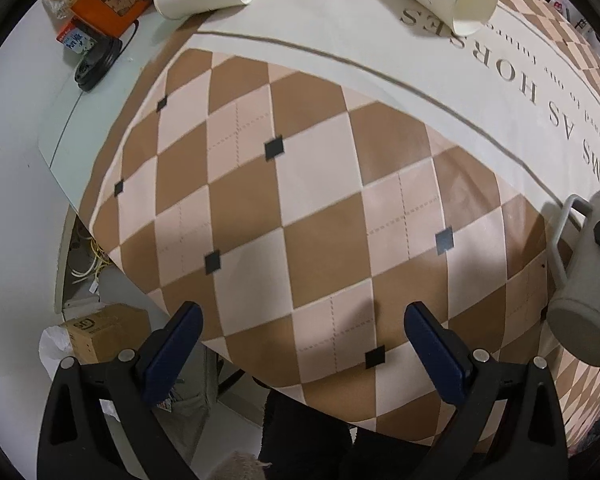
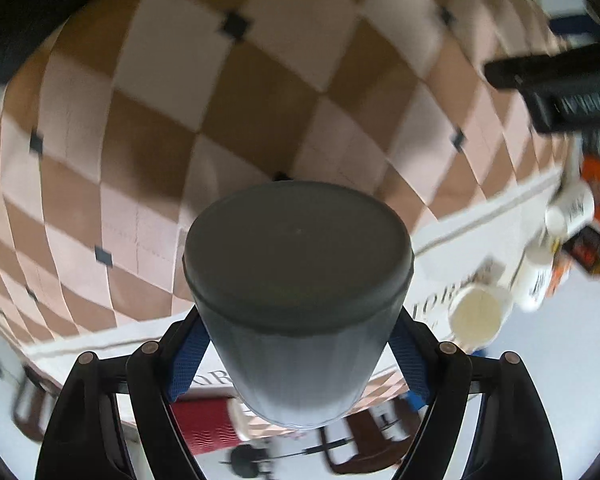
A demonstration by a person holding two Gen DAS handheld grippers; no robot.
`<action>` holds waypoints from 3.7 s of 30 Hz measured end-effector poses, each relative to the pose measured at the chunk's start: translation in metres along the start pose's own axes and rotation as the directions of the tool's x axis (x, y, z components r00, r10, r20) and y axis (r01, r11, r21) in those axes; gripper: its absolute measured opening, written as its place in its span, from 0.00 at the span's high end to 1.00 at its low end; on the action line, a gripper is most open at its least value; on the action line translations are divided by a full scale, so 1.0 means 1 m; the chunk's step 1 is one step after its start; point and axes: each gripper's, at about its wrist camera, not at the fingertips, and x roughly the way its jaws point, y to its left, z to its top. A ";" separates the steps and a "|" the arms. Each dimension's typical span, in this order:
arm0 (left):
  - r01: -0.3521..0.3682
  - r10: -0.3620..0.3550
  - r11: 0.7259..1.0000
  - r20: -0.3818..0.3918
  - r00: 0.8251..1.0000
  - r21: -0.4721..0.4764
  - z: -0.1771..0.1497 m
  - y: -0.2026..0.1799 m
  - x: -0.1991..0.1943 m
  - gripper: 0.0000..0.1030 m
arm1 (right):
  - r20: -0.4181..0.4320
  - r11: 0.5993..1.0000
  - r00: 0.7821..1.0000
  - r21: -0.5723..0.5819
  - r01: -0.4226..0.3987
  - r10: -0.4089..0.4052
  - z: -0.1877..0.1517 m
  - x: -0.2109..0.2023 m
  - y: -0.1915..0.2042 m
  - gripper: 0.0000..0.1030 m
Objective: Flip cup upside down
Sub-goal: 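Carry the inverted grey mug with the right tool back over the runner, then lower the mug rim-down onto the runner and open the right tool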
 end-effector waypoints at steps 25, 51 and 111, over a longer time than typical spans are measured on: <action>0.047 -0.059 0.987 0.076 0.995 0.151 0.058 -0.009 -0.018 0.00 | 0.431 -0.316 0.492 0.899 -0.302 0.756 -0.159 0.108 -0.049 0.19; 0.064 -0.090 0.946 0.067 0.994 0.319 0.047 -0.086 -0.034 0.00 | 0.678 -0.696 0.456 0.699 -0.161 0.576 -0.200 0.123 -0.025 0.16; 0.116 -0.333 0.855 0.363 0.871 0.505 0.011 -0.116 -0.205 0.00 | -0.044 -0.931 0.986 0.325 0.165 0.160 -0.201 -0.166 0.011 0.02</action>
